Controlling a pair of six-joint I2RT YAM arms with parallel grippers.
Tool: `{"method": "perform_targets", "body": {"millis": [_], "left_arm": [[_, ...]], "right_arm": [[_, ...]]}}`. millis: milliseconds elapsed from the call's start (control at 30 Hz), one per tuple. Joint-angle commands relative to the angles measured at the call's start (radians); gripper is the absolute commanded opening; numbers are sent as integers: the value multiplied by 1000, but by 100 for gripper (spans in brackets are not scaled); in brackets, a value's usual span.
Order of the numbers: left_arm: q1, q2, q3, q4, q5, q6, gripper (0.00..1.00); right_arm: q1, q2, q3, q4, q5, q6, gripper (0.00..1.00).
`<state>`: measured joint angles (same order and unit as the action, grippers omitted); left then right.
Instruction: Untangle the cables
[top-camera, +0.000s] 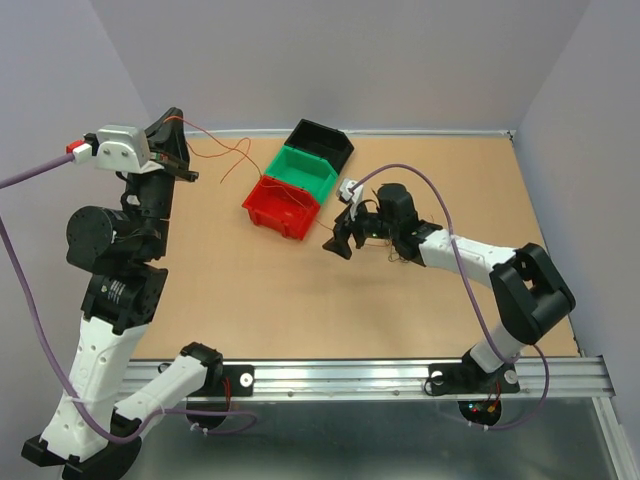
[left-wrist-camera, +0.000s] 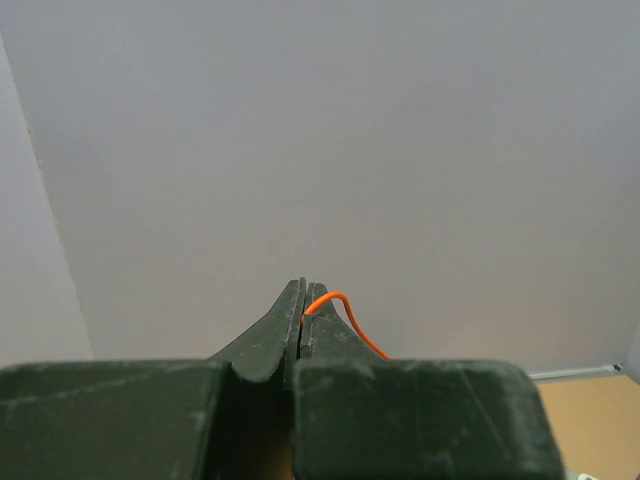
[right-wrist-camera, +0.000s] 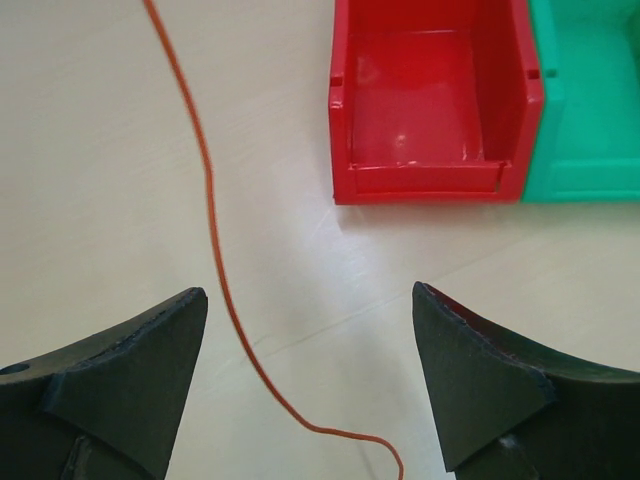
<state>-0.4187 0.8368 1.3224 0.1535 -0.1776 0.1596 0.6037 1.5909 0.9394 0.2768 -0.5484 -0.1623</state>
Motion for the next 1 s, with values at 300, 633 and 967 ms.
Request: {"method": "perform_targets", "body": {"millis": [300, 633, 967], "left_arm": [[3, -2, 54, 18, -63, 43, 0], [3, 41, -51, 81, 5, 18, 0], [9, 166, -186, 199, 23, -9, 0]], "right_arm": [[5, 1, 7, -2, -41, -23, 41], [27, -69, 114, -19, -99, 104, 0], [79, 47, 800, -195, 76, 300, 1]]}}
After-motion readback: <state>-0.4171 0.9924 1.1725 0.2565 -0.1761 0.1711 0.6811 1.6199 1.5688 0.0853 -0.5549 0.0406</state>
